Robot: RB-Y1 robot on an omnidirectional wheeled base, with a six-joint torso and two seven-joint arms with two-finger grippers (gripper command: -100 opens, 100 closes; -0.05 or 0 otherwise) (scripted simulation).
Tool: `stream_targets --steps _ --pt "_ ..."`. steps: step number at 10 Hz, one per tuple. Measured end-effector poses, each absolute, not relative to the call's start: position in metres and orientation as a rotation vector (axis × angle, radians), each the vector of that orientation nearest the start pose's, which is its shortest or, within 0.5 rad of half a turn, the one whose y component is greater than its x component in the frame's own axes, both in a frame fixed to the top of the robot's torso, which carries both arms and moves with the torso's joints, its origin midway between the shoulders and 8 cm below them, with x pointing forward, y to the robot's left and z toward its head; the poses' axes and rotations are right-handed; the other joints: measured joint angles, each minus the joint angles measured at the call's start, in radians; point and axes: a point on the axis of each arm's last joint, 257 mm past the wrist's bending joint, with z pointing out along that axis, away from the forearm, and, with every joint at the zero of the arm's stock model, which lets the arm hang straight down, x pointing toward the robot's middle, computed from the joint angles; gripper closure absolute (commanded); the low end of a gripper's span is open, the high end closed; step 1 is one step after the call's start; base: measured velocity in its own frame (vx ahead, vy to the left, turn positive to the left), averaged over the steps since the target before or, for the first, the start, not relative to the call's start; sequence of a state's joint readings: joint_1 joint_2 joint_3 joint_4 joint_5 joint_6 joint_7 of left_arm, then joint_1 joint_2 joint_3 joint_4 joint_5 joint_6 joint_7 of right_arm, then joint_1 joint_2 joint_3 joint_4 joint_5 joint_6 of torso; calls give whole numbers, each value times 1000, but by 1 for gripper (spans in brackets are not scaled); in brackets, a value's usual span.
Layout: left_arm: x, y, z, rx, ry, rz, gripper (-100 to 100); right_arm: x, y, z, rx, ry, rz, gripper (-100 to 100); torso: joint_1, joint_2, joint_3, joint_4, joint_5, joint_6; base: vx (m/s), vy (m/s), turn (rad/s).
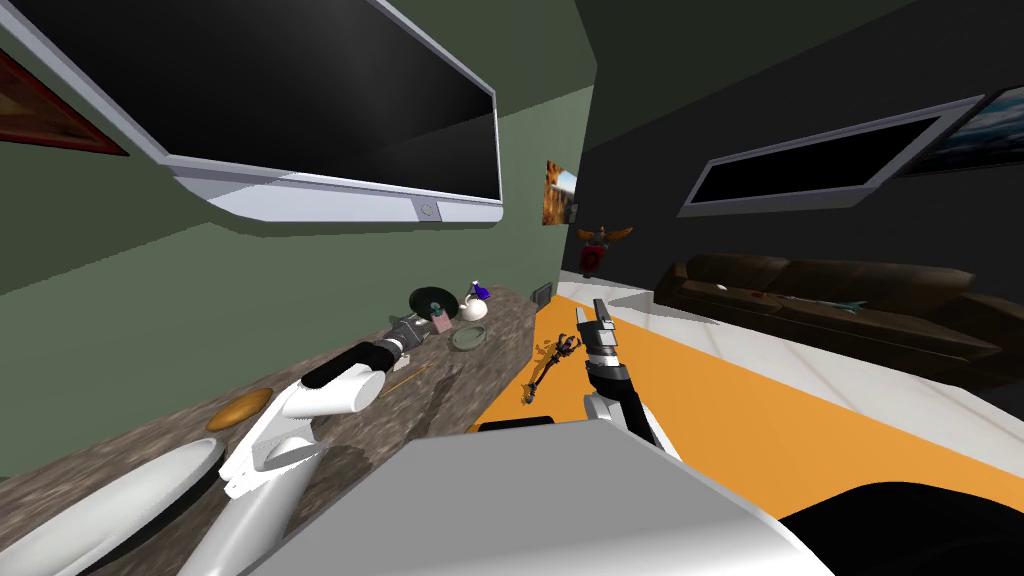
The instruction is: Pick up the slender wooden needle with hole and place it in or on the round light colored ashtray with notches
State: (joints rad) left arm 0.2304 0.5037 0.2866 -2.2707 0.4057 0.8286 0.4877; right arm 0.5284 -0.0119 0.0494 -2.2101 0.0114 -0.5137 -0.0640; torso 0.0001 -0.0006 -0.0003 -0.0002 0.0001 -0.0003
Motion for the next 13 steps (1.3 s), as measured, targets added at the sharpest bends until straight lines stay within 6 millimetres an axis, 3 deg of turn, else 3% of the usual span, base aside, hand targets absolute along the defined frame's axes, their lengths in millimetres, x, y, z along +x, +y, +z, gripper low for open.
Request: stream_targets --steps 7,13 --pt "424 420 -174 -1914 1162 -1002 -100 354 -266 -15 742 669 1375 0 0 0 0 0 0 0 9 2 -63" --pt "388 448 -224 -2141 1158 -826 -100 354 -266 -15 742 669 1375 0 1 -1 0 0 0 0 14 8 -75"
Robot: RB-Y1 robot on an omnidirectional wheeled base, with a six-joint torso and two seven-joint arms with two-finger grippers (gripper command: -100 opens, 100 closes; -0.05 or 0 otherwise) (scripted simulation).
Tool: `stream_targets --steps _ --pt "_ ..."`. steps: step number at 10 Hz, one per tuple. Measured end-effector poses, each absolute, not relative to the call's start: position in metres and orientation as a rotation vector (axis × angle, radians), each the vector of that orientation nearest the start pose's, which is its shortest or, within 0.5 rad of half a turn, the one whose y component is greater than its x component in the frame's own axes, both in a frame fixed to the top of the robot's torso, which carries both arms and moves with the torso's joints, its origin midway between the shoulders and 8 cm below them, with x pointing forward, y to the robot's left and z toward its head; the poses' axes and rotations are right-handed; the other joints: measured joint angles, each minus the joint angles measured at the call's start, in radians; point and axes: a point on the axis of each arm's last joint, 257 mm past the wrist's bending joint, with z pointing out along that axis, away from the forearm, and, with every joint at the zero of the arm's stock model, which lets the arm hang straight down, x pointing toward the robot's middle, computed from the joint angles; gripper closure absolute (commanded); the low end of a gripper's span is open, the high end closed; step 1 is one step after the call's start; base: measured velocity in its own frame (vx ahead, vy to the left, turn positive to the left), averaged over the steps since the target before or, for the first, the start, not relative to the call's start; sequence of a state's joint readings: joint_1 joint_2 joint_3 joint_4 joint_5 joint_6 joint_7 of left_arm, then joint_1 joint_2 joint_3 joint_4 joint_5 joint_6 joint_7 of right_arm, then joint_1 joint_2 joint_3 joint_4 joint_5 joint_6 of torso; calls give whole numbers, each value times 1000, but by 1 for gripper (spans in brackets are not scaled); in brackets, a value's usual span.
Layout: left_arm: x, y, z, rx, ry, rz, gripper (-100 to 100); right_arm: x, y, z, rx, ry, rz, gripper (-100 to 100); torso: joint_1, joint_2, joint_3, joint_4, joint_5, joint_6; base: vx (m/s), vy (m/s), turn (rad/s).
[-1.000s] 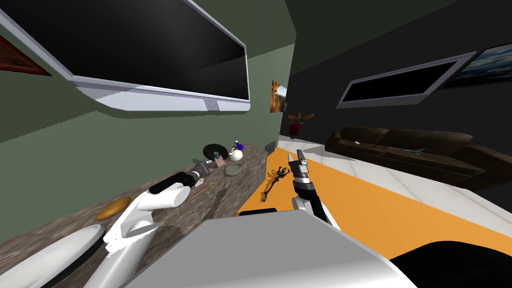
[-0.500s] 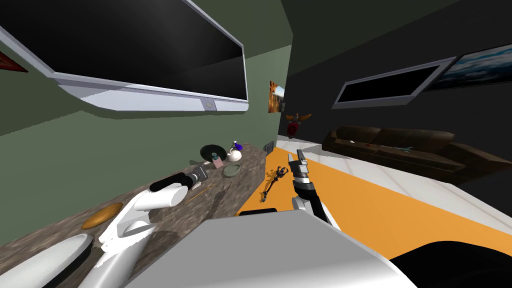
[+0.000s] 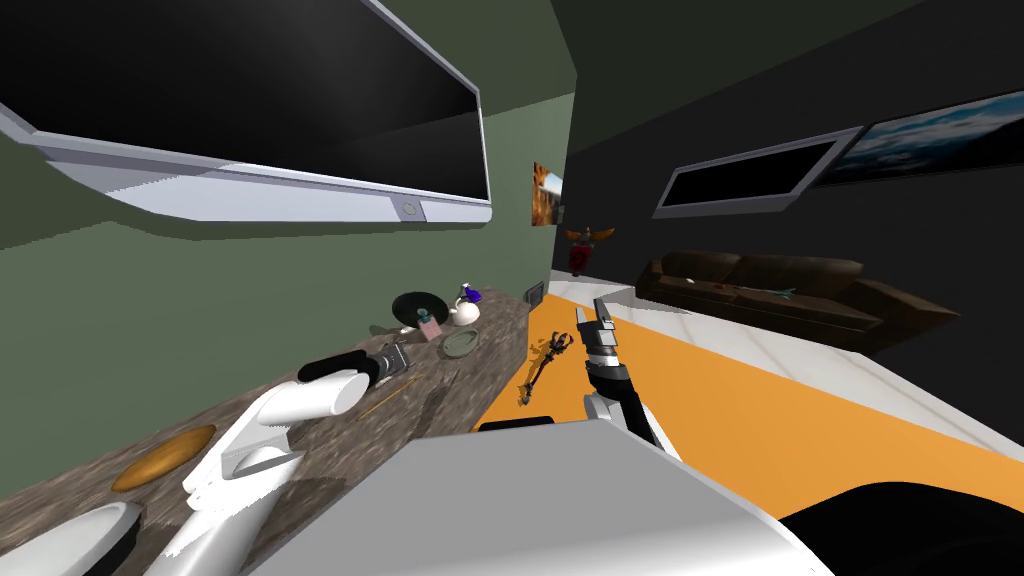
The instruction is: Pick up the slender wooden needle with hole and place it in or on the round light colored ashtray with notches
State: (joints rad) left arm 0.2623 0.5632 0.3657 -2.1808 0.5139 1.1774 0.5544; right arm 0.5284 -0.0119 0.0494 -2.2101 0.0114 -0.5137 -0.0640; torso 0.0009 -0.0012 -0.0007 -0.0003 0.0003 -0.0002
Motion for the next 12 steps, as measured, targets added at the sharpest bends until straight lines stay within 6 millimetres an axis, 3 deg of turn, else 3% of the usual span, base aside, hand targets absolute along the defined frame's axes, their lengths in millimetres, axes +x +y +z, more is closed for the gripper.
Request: stream_targets --steps 5,12 --pt "357 463 -255 -2297 1155 -683 -100 354 -266 -15 742 669 1375 0 0 1 0 0 0 0 13 8 -58" --pt "290 483 -305 -2567 1109 -419 -100 354 -266 -15 742 669 1375 0 0 0 0 0 0 0 19 16 -86"
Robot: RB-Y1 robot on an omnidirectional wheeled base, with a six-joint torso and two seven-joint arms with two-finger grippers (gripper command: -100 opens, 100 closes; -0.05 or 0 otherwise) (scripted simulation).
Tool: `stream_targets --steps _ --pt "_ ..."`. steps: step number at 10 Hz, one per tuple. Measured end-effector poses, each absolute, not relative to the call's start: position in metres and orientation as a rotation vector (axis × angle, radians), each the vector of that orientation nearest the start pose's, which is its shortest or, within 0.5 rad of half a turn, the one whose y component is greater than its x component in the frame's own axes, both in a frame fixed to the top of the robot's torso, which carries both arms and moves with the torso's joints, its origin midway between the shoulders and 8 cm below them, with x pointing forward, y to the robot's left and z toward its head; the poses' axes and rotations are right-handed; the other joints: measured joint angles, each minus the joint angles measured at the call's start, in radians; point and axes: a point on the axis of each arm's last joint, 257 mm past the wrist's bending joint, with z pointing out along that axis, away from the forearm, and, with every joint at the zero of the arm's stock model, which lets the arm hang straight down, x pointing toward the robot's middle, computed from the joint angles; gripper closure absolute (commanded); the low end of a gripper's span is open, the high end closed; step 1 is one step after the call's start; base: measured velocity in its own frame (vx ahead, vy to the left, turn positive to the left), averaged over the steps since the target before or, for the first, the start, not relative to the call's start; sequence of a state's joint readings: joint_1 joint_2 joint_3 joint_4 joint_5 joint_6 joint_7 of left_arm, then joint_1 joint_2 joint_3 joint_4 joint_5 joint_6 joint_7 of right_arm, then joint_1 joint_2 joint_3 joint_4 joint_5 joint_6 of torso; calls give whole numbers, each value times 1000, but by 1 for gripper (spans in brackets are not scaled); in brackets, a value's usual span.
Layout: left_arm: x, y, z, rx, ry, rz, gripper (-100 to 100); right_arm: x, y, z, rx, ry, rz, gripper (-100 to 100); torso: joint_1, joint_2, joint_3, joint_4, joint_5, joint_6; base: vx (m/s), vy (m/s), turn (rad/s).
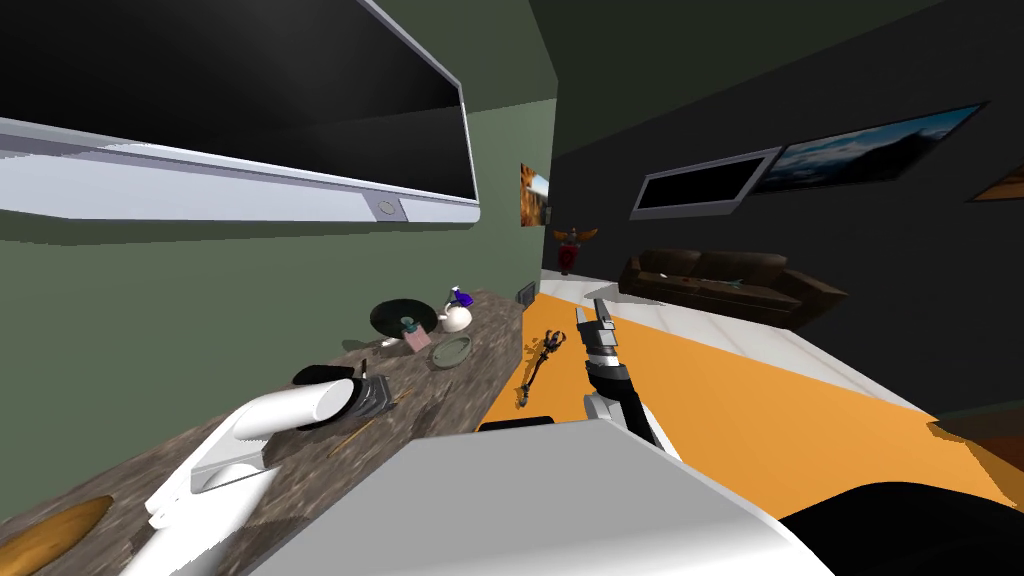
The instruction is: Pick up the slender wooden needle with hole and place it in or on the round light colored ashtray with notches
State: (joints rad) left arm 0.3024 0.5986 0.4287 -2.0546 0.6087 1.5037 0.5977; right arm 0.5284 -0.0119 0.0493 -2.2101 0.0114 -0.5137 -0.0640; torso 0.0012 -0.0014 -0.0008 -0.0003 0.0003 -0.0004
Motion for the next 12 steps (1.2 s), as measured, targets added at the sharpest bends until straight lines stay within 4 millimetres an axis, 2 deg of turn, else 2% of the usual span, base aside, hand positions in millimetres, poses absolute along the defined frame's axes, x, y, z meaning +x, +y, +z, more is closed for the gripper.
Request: stream_targets --steps 5,6,12 --pt "251 488 -317 -2699 1082 -263 -100 354 -266 -15 742 669 1375 0 0 0 0 0 0 0 15 16 -80" --pt "235 491 -323 -2742 1066 -212 -100 354 -266 -15 742 669 1375 0 1 0 0 0 0 0 19 24 -37" --pt "182 493 -333 -2888 1024 2 -100 354 -266 -15 742 669 1375 0 1 0 0 0 0 0 21 28 -63"
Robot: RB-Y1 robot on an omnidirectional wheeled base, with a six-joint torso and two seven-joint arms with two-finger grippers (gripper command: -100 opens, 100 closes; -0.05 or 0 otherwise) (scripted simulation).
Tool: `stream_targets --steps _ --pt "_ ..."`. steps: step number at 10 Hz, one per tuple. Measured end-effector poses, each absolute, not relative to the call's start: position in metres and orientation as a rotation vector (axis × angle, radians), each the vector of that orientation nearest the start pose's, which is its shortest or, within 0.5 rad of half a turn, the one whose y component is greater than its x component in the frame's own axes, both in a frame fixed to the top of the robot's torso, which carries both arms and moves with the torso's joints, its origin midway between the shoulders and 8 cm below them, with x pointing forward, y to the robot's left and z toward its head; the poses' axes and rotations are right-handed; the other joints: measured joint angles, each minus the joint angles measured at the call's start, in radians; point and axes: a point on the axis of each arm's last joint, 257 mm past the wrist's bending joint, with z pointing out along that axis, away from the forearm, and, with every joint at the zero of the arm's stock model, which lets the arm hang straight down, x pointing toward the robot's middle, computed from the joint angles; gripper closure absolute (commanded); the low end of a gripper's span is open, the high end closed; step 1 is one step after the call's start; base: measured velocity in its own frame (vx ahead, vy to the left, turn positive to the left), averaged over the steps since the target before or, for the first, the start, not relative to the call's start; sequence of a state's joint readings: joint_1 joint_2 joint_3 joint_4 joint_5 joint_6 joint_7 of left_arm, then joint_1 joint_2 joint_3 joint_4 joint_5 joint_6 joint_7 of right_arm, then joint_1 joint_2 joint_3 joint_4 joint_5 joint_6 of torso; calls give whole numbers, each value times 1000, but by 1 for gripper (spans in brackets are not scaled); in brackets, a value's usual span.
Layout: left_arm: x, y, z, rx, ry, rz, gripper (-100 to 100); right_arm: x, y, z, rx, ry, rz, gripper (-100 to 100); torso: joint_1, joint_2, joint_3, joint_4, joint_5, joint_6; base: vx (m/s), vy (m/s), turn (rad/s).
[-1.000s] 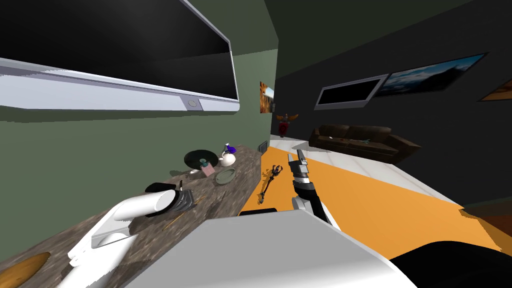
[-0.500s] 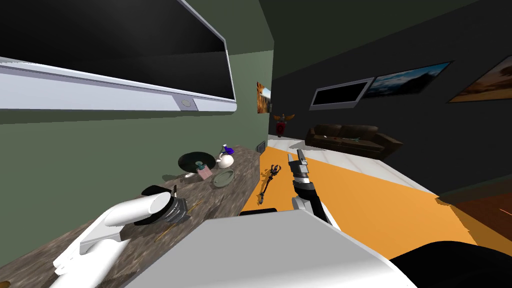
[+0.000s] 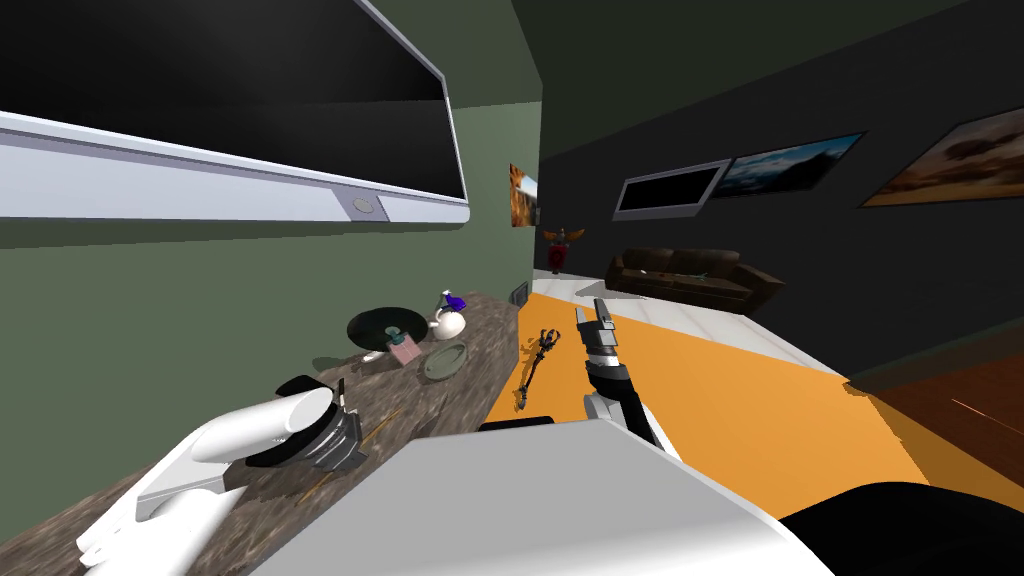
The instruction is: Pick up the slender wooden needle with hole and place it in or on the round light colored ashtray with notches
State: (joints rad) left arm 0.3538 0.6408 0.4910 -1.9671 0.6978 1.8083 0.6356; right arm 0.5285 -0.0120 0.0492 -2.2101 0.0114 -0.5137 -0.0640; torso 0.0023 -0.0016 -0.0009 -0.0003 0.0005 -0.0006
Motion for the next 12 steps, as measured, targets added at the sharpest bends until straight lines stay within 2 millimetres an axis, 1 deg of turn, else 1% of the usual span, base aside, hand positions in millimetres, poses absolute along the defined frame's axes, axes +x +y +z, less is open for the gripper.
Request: stream_targets --steps 1,2,3,7,8,12 --pt "175 494 -334 -2906 1017 32 -100 354 -266 -15 742 669 1375 0 0 0 0 0 0 0 14 19 -9" --pt "173 494 -334 -2909 1016 37 0 354 -266 -15 742 669 1375 0 -1 0 0 0 0 0 0 0 0" --pt "173 494 -334 -2908 1016 37 -100 354 -266 -15 742 669 1375 0 -2 1 1 0 0 0 -6 -3 -16" --pt "173 498 -355 -2912 1009 37 -100 354 -266 -15 742 669 1375 0 -3 2 1 0 -1 0 -8 -6 -9" --pt "174 498 -356 -2910 1010 35 100 354 -266 -15 742 669 1375 0 -3 2 1 0 0 0 0 0 0" --pt "174 498 -356 -2909 1009 34 100 354 -266 -15 742 669 1375 0 -3 1 1 0 0 0 0 0 0"
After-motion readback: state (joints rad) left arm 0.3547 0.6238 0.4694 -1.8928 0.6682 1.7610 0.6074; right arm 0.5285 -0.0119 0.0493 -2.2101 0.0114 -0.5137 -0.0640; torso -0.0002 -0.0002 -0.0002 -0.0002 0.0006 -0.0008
